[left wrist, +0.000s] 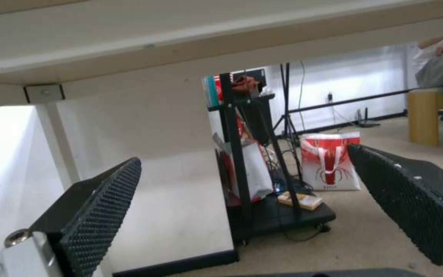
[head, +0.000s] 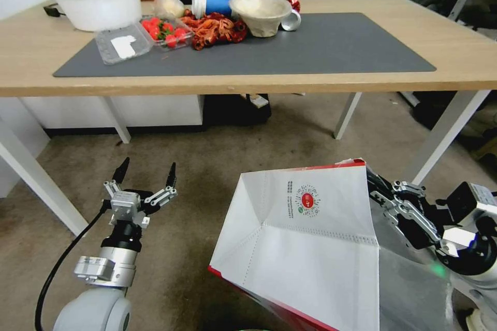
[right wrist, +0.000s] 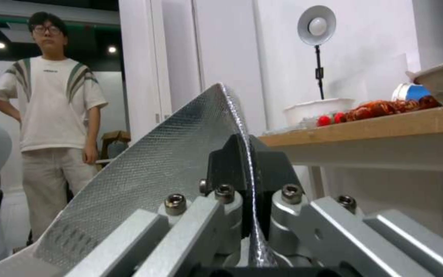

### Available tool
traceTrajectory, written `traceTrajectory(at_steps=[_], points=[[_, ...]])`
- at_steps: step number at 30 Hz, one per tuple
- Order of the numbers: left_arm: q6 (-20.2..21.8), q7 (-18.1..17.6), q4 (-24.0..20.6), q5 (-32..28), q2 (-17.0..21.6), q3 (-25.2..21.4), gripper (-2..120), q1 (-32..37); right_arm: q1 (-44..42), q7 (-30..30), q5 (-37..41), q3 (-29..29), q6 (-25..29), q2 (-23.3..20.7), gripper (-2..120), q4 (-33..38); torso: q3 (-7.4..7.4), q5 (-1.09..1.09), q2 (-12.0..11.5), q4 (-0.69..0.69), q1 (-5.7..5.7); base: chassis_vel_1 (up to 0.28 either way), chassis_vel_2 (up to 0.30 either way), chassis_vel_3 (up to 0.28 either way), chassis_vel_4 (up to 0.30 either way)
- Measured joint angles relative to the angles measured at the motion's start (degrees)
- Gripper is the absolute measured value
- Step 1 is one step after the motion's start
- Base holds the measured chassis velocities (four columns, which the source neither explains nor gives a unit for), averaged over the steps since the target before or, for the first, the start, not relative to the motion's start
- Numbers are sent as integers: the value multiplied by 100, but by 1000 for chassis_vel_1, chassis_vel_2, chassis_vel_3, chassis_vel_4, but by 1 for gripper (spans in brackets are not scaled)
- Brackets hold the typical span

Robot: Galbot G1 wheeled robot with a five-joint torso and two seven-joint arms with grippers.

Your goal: Pick up the food delivery bag from the floor and place it on the table.

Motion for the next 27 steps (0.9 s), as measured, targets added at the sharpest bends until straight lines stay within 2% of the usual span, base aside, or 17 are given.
traceTrajectory(at_steps=[27], points=[[39, -35, -58, 3, 4, -11, 100, 76, -4, -49, -41, 0, 5, 72, 0, 19, 476, 1, 615, 0, 147, 0, 0, 0, 0]])
